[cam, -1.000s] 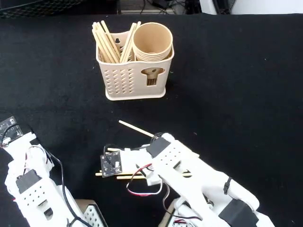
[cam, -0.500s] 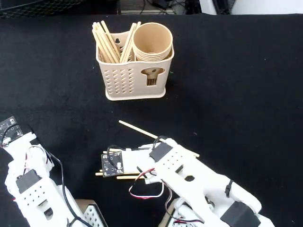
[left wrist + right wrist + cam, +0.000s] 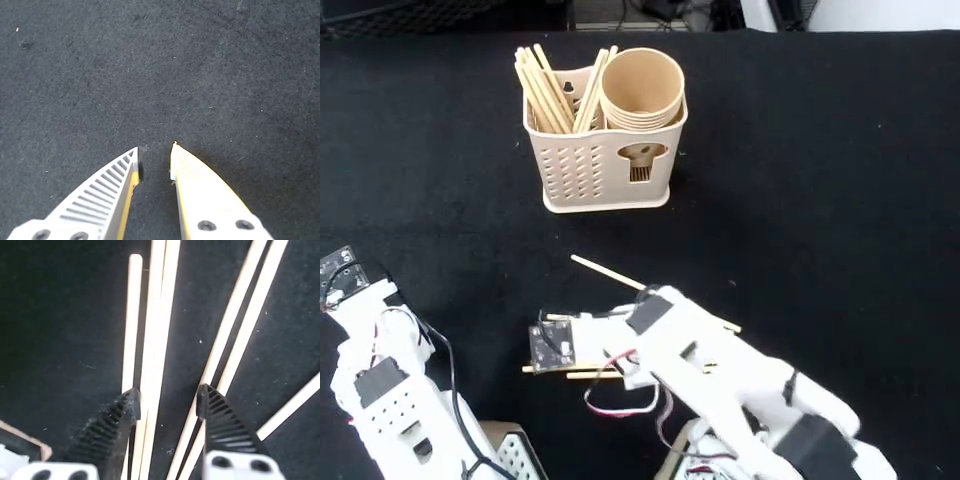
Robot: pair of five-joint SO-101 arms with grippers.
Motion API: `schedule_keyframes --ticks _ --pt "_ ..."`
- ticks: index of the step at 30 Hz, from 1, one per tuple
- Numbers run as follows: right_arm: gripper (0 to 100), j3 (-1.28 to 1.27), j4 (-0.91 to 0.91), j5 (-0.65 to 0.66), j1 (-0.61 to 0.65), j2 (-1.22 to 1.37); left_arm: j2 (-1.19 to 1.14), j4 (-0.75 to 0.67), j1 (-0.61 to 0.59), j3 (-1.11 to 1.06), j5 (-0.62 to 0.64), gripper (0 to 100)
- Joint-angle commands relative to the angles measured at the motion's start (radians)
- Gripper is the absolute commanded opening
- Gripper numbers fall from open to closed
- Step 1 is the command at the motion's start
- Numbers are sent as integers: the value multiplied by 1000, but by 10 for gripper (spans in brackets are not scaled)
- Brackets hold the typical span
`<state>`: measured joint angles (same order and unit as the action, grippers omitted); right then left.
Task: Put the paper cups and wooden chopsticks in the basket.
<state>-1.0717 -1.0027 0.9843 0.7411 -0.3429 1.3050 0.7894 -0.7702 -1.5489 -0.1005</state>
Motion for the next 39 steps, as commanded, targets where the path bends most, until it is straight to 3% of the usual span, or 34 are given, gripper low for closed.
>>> schedule_keyframes --ticks 1,12,17,28,39 --pt "187 39 -21 -40 5 140 11 3 -8 44 8 120" --pt "179 70 -40 -40 3 166 11 3 -10 44 6 120" --pt "7 82 -40 -40 3 166 11 3 -10 44 6 120" --pt "13 303 -115 -34 -192 166 11 3 -10 44 5 120" --pt "12 282 -147 -41 -187 133 11 3 -4 42 6 120"
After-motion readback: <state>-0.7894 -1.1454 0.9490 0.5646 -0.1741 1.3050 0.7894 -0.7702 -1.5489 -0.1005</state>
